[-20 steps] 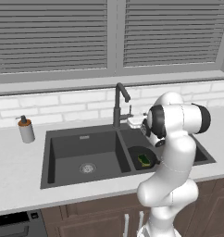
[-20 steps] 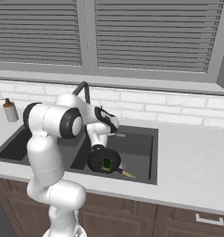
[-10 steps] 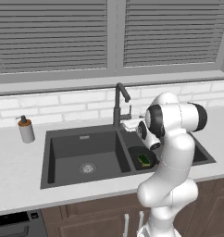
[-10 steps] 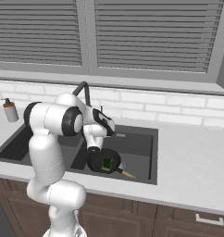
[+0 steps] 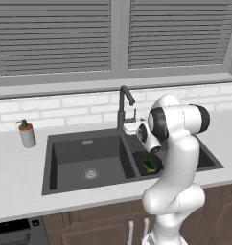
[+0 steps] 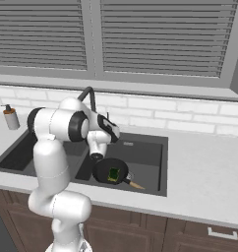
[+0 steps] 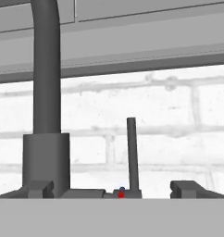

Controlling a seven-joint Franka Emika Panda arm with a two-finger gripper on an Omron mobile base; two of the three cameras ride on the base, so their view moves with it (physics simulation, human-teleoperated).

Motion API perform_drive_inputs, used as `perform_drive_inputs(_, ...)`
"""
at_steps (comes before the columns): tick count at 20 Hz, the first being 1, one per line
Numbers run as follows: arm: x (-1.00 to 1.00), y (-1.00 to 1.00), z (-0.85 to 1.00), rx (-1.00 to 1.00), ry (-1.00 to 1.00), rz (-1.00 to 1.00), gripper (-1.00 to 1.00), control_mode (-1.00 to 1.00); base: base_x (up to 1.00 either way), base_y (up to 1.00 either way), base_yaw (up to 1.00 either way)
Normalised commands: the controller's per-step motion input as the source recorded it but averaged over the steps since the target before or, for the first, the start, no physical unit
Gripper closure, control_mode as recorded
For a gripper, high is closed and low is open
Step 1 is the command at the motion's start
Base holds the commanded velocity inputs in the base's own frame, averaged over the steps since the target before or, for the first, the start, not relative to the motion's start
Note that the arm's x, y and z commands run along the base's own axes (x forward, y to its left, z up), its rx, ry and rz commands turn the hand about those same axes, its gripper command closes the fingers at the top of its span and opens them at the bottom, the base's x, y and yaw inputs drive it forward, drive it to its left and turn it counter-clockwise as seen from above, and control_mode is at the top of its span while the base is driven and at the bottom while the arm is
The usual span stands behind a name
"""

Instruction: Pick the pan and sponge and place them into the sink. Then turn on the water.

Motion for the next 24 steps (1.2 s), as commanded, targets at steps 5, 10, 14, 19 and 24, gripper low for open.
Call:
perform_drive_inputs(5, 0.13, -0.01, 0.00, 0.00, 0.00, 0.00, -1.00, -1.00, 0.00, 0.00, 0.00)
perform_drive_inputs(10, 0.14, -0.02, 0.00, 0.00, 0.00, -0.01, -1.00, -1.00, 0.00, 0.00, 0.00)
perform_drive_inputs(14, 0.18, -0.01, 0.00, 0.00, 0.00, 0.00, -1.00, -1.00, 0.00, 0.00, 0.00)
perform_drive_inputs(19, 0.20, -0.06, 0.00, 0.00, 0.00, 0.00, -1.00, -1.00, 0.00, 0.00, 0.00)
perform_drive_inputs(24, 0.14, -0.18, 0.00, 0.00, 0.00, 0.00, -1.00, -1.00, 0.00, 0.00, 0.00)
